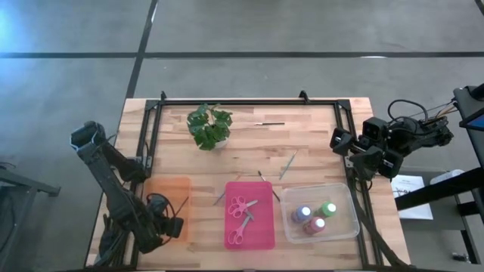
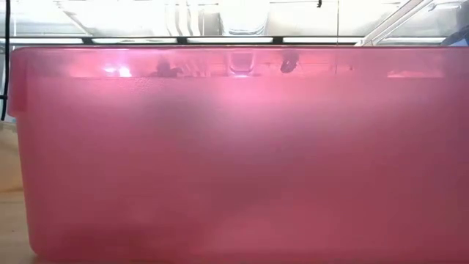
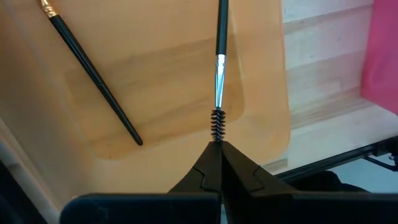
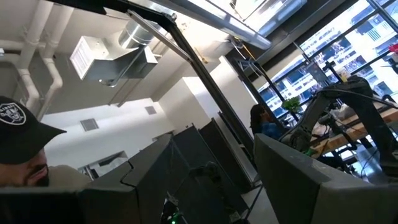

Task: Pick & Place Paint Supplies
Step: Put the black lash brush into the orange bin, then put the blue paintbrush into the orange bin

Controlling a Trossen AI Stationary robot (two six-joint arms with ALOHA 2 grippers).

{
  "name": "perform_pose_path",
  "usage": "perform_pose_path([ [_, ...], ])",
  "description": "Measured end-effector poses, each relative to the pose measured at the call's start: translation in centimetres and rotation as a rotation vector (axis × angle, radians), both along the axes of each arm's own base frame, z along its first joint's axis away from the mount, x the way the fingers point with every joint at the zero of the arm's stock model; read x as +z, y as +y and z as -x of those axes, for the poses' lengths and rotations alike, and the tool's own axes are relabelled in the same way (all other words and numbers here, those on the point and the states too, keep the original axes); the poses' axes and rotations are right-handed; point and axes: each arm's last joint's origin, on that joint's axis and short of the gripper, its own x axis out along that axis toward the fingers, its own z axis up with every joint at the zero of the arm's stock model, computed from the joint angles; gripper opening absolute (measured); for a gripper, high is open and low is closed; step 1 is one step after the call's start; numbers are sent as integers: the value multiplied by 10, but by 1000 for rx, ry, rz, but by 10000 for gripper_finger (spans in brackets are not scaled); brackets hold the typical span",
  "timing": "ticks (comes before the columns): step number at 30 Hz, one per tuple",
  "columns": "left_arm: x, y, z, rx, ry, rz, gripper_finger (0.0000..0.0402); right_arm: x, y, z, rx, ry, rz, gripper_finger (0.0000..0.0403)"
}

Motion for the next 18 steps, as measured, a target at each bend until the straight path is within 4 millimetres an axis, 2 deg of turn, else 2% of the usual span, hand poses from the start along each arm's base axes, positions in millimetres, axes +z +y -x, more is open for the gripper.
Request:
perform_pose_path([
  [3,0,0,0,-4,-1,3,17,0,0,0,1,1,-2,219],
  [12,1,-1,-1,-8,-4,9,136,0,0,0,2,1,-2,219],
  [18,12,-3,-4,-28,-55,6,158,0,0,0,4,3,-5,219],
])
